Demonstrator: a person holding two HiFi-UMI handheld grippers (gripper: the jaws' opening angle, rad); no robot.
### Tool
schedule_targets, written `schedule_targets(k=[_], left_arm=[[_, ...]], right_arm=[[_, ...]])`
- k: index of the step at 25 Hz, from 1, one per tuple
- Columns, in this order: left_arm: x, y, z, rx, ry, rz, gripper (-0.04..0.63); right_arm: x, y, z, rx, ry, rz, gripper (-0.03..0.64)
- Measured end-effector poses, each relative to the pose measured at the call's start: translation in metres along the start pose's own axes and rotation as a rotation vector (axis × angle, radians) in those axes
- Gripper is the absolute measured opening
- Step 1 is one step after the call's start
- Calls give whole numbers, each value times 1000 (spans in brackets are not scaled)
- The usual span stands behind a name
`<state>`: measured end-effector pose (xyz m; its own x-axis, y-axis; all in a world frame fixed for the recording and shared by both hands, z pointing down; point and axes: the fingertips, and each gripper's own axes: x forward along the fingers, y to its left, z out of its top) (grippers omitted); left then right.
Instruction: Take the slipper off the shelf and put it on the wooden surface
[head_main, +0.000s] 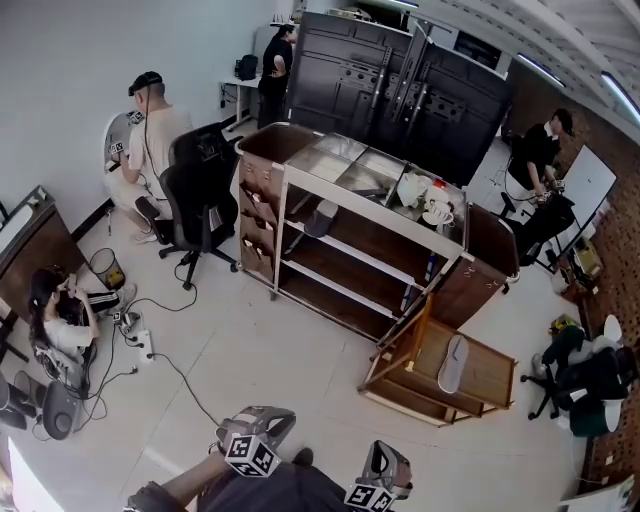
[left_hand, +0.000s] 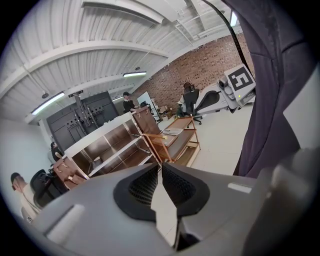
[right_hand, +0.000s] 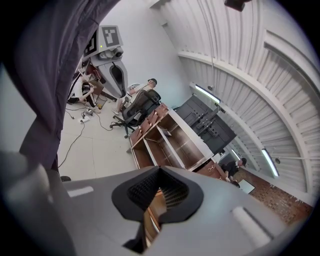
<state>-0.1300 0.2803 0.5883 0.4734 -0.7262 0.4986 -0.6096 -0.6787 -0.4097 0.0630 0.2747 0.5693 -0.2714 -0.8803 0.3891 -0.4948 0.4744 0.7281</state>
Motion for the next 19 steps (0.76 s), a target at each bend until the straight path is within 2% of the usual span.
schedule_targets(k=[19], left_arm=[[6, 19, -14, -5, -5, -12, 43]], right_arm=[[14, -1, 13, -3, 13, -2, 0]])
